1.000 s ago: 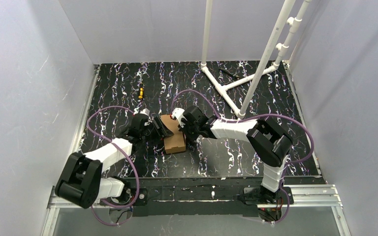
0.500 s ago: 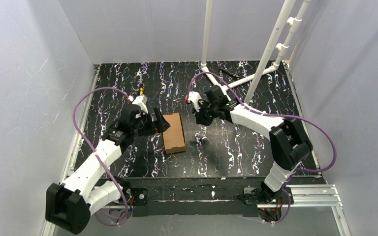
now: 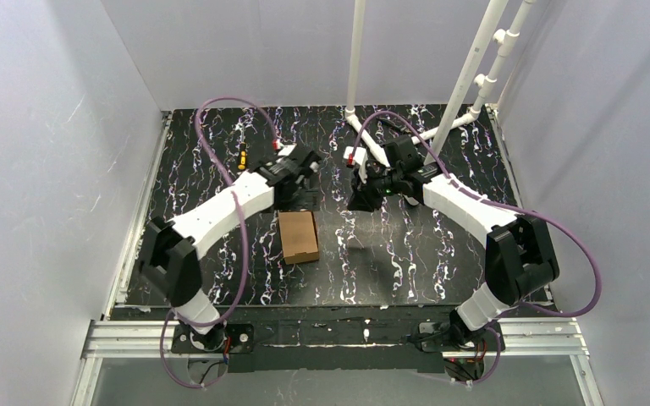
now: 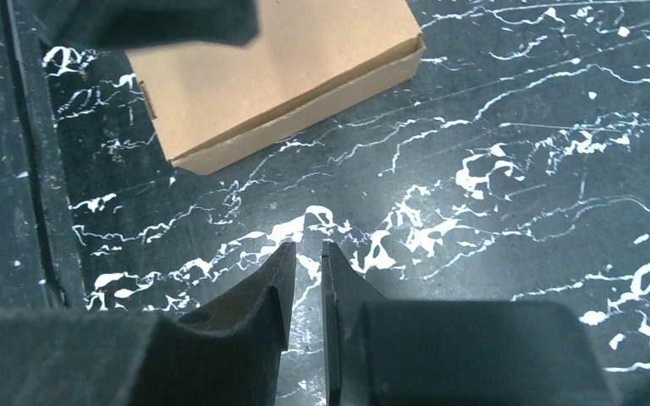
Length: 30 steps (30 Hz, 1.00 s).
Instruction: Fold the paper box
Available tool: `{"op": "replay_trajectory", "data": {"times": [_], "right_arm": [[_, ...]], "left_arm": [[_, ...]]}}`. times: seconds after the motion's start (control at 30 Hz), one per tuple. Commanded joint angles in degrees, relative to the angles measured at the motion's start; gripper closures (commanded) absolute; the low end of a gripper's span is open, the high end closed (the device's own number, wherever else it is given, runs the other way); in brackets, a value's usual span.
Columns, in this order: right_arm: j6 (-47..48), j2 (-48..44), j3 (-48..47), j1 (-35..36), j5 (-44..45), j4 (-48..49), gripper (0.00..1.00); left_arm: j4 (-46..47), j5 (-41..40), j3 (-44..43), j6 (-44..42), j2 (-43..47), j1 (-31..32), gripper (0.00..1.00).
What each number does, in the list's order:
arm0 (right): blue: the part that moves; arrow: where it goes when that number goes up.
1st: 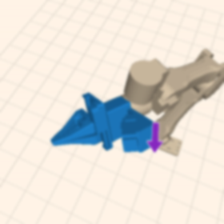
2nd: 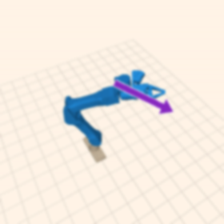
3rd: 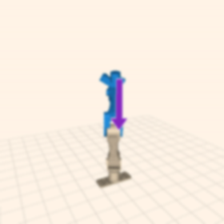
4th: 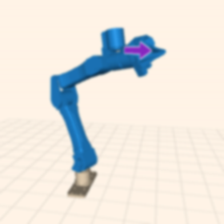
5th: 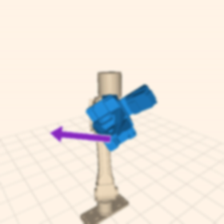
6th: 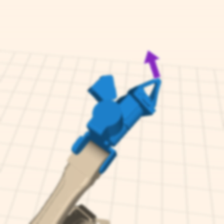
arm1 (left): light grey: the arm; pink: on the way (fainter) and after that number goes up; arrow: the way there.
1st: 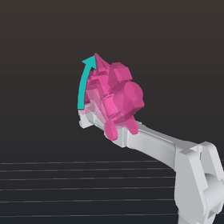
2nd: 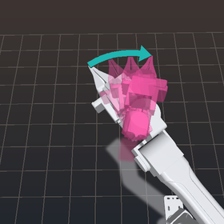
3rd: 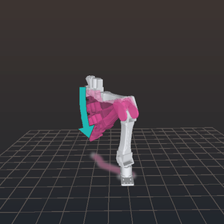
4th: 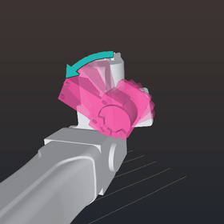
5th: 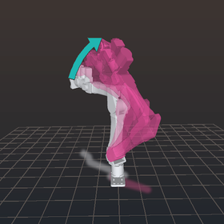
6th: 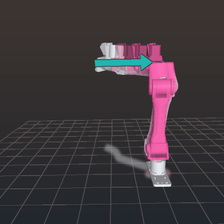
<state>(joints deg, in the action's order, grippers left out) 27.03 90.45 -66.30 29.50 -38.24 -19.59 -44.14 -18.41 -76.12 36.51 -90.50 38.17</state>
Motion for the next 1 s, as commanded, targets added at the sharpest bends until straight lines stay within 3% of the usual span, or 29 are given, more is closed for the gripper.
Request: {"op": "replay_trajectory", "data": {"times": [0.0,0.27,0.7,0.97], "right_arm": [[0.57,-0.74,0.36,-0.90,-4.31,-0.52,0.74],[1.43,-1.99,1.00,-5.04,-7.88,-1.09,0.74],[2.57,-0.35,0.74,-5.50,-8.72,-2.37,0.74],[2.85,0.48,0.65,-5.49,-9.20,-2.77,0.74]], "left_arm": [[-14.87,-11.40,-11.69,5.18,-10.00,4.37,0.02],[-14.32,-9.61,-16.86,6.22,-15.49,5.54,0.06],[-14.22,-9.25,-20.86,5.37,-24.06,7.24,0.08],[-14.23,-11.66,-18.02,5.31,-24.12,7.22,0.23]]}}
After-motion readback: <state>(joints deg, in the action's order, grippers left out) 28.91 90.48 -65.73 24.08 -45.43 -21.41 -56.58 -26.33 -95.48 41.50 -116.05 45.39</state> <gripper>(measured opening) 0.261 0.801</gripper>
